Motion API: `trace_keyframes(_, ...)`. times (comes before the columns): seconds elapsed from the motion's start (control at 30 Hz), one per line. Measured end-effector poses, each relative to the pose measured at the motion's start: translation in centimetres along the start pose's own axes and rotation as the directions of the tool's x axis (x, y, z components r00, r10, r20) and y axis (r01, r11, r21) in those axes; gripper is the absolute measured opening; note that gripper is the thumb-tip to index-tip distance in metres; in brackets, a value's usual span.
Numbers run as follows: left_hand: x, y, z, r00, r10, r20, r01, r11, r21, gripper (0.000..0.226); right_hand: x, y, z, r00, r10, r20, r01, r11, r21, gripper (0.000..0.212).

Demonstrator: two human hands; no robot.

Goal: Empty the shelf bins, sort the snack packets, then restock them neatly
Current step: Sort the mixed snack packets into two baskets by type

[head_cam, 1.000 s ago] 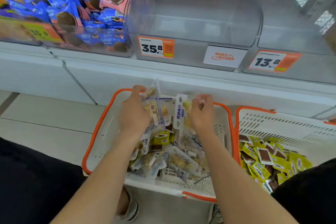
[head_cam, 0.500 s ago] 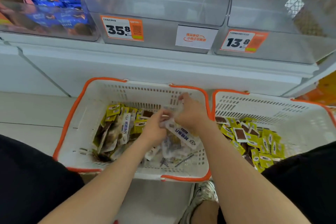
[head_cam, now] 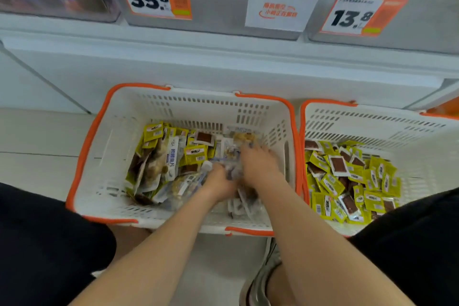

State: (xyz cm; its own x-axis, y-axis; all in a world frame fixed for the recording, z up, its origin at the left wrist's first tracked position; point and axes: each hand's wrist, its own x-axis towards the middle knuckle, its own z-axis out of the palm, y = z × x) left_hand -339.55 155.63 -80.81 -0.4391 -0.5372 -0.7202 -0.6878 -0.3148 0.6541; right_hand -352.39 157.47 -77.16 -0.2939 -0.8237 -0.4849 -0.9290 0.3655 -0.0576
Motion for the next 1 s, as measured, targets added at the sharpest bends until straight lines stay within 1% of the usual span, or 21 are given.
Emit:
trace_keyframes(0.03,-0.6,0.8,-0.1,0.997,-0.012,0.081,0.028,0.979,-0.203,0.048,0.5,-0.3,-0.1,0.998,-0.002,-0.059,0.003,1.000,0.014,0.047)
trace_keyframes(0.07,-0.7,0.9,-0.1,0.977,-0.007,0.215,0.093,0.914,-0.394,0.031,0.8,-0.5,-0.3,0.993,0.007,-0.117,-0.003,0.999,0.034,0.042)
trace_keyframes(0.1,-1.2,1.0,-0.3,0.942,0.033,0.335,0.164,0.824,-0.543,0.024,1.2,-0.8,-0.4,0.985,0.027,-0.168,-0.016,0.998,0.068,0.038)
trace_keyframes(0.13,-1.1,0.6,-0.8,0.931,0.026,0.365,0.199,0.801,-0.565,0.022,1.5,-1.1,-0.5,0.978,0.052,-0.202,-0.031,0.994,0.105,0.034)
trace_keyframes(0.17,-1.1,0.5,-1.5,0.950,-0.023,0.311,0.179,0.856,-0.485,0.022,1.8,-1.4,-0.6,0.971,0.058,-0.231,-0.031,0.992,0.123,0.032)
trace_keyframes(0.2,-0.8,0.2,-2.3,0.991,-0.053,0.126,0.085,0.961,-0.262,0.023,2.0,-1.6,-0.6,0.963,0.035,-0.267,-0.005,0.994,0.111,0.032)
trace_keyframes(0.23,-0.6,-0.3,-3.2,0.995,-0.008,-0.103,0.005,1.000,-0.031,0.024,2.3,-1.9,-0.5,0.951,-0.014,-0.310,0.041,0.996,0.079,0.034)
trace_keyframes(0.27,-0.2,-0.9,-4.4,0.950,0.067,-0.304,-0.024,0.989,0.143,0.025,2.6,-2.1,-0.3,0.934,-0.065,-0.351,0.087,0.995,0.047,0.038)
trace_keyframes(0.3,-0.1,-1.4,-5.6,0.885,0.135,-0.447,-0.031,0.972,0.232,0.026,2.9,-2.4,0.2,0.918,-0.100,-0.383,0.118,0.993,0.024,0.042)
trace_keyframes(0.33,0.1,-2.0,-6.9,0.815,0.196,-0.546,-0.010,0.946,0.324,0.025,3.3,-2.9,0.8,0.912,-0.119,-0.392,0.137,0.990,0.018,0.044)
trace_keyframes(0.4,0.4,-3.3,-9.2,0.707,0.308,-0.637,0.081,0.859,0.505,0.017,3.9,-4.1,2.1,0.931,-0.137,-0.339,0.166,0.984,0.059,0.045)
trace_keyframes(0.43,0.8,-4.0,-9.9,0.670,0.354,-0.652,0.111,0.821,0.560,0.016,4.4,-4.7,2.9,0.943,-0.150,-0.298,0.184,0.979,0.089,0.044)
trace_keyframes(0.47,1.2,-4.4,-10.5,0.655,0.377,-0.655,0.143,0.789,0.598,0.024,4.9,-5.3,3.4,0.952,-0.169,-0.256,0.201,0.974,0.103,0.043)
trace_keyframes(0.57,2.6,-4.7,-12.4,0.771,0.253,-0.584,0.214,0.762,0.612,0.077,6.7,-7.1,4.4,0.956,-0.231,-0.180,0.253,0.962,0.107,0.050)
trace_keyframes(0.6,3.1,-4.7,-13.2,0.799,0.189,-0.570,0.234,0.777,0.585,0.088,7.3,-7.7,4.5,0.956,-0.246,-0.161,0.266,0.958,0.112,0.053)
trace_keyframes(0.63,3.7,-4.5,-14.0,0.801,0.145,-0.580,0.243,0.808,0.537,0.091,8.1,-8.3,4.5,0.957,-0.254,-0.141,0.271,0.956,0.117,0.056)
trace_keyframes(0.73,4.7,-2.7,-16.4,0.751,0.001,-0.660,0.256,0.921,0.293,0.068,10.6,-9.6,4.3,0.969,-0.241,-0.051,0.246,0.956,0.160,0.062)
trace_keyframes(0.8,6.3,-2.1,-18.1,0.773,-0.163,-0.613,0.278,0.956,0.095,0.053,12.0,-10.0,4.7,0.970,-0.228,0.088,0.207,0.957,0.203,0.078)
trace_keyframes(0.87,7.6,-2.3,-19.5,0.835,-0.237,-0.497,0.259,0.965,-0.025,0.053,12.8,-10.1,5.3,0.960,-0.199,0.198,0.155,0.963,0.219,0.098)
trace_keyframes(0.93,8.5,-3.2,-20.0,0.860,-0.214,-0.463,0.257,0.966,0.033,0.057,13.1,-10.1,6.1,0.971,-0.149,0.186,0.114,0.976,0.186,0.105)
trace_keyframes(1.0,9.1,-4.7,-19.8,0.851,-0.147,-0.504,0.280,0.939,0.200,0.066,13.2,-10.4,6.6,0.982,-0.118,0.149,0.100,0.987,0.126,0.106)
